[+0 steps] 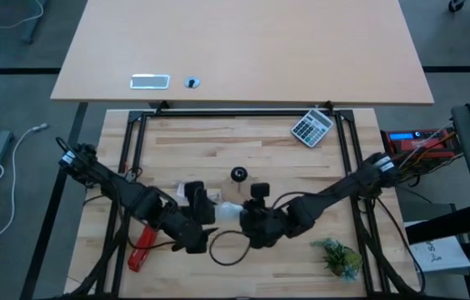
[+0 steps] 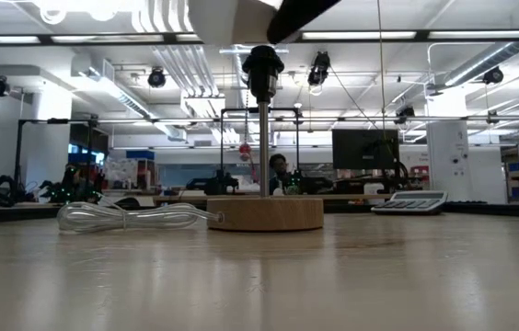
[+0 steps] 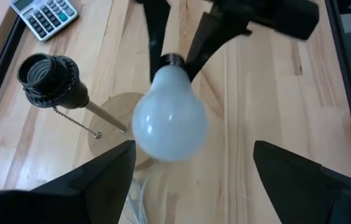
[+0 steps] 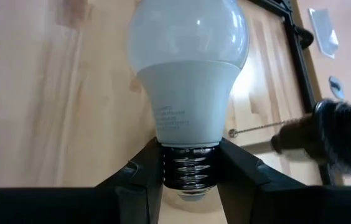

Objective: Screw lightbulb
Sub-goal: Insert the lightbulb into the brown lamp

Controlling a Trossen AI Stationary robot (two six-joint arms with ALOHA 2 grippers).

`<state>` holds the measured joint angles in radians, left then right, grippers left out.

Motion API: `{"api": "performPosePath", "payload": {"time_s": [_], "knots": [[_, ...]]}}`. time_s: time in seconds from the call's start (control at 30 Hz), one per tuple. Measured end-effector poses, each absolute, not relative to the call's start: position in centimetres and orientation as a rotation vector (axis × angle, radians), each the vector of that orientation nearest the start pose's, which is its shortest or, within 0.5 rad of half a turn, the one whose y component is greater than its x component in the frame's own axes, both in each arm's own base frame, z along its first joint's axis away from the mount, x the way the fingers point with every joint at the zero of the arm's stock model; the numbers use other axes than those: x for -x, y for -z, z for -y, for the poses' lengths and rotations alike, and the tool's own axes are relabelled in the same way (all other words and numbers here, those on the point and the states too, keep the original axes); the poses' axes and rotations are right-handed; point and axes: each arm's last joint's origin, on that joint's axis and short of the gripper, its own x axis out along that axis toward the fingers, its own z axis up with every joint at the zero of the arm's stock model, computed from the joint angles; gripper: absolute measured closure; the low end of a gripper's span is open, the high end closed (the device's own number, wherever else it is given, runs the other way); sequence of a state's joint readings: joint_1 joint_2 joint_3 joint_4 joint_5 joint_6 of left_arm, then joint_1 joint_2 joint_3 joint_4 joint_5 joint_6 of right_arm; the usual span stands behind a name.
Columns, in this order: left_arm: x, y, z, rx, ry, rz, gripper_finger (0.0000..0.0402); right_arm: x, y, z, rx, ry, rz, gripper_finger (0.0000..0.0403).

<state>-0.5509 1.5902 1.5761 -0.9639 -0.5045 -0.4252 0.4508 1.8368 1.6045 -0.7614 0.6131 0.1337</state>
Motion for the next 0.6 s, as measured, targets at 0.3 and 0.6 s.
{"api": "performPosePath", "payload": {"time_s": [0.3, 0.6], "knots": [[-27.7, -34.8, 16.9, -0.122, -0.146, -0.775, 0.0105, -32.0, -29.0, -17.3, 0.324, 0.237, -0.704, 0.0292], [-28.7, -33.3, 18.4, -0.197, -0.064, -0.63, 0.0096, -28.3, -27.5, -17.0, 0.168, 0.136, -0.301, 0.0292]]}}
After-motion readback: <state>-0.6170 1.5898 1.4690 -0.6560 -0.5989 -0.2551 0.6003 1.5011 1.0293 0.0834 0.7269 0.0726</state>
